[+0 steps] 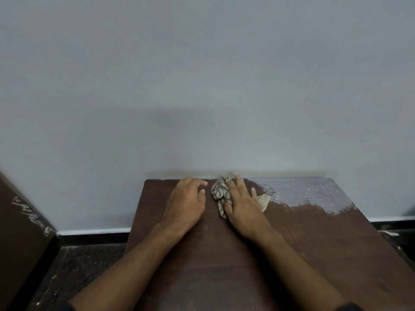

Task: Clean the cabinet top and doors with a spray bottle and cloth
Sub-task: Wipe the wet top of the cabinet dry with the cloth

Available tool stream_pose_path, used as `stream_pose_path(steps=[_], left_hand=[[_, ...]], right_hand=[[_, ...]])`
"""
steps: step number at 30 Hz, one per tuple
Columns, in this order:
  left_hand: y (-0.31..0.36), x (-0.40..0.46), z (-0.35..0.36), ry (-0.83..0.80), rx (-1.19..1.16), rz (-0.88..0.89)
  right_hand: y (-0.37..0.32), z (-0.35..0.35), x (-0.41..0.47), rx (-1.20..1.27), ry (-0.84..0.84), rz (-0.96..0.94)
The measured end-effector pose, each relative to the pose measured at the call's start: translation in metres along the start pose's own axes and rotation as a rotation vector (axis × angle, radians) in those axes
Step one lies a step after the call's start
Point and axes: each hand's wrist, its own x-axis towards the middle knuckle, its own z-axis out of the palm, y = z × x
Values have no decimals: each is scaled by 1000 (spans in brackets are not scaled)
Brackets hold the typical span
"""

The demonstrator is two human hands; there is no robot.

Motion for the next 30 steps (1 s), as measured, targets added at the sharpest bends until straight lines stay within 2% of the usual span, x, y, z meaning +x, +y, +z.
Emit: stream_pose_path(steps=[3,7,9,11,13,16,18,22,24,27,28,30], left_hand=[[-10,3,-6,14,7,-17],[-28,7,-20,36,-9,-88],[-36,4,-30,51,6,-110],[-44,-3,-41,44,32,-136],[-54,-11,-49,35,62,-161],[-66,-18,-59,48,81,-215],[-69,-17,-62,65,67,-257],[-72,-17,-67,98,11,-286],[-78,-23,-72,94,6,-276],[-94,-36,-84,118,-5,-310],[-98,-39,-87,128,-15,-334],[-100,-41,-91,138,-44,-386]], right_hand=[[-18,7,2,45,-46,-2],[-58,14,-59,89,-177,-325],[-49,11,-65,92,-174,-398],[-30,11,-45,95,-98,-319],[-20,11,-6,70,-51,-145],[-44,23,37,20,-34,-11],[-80,38,41,37,-56,-52],[-121,56,21,63,-111,-309],[-108,48,32,106,-131,-276],[-96,42,51,67,-62,-68],[-104,44,52,40,-47,-46],[-133,52,46,63,-77,-132]])
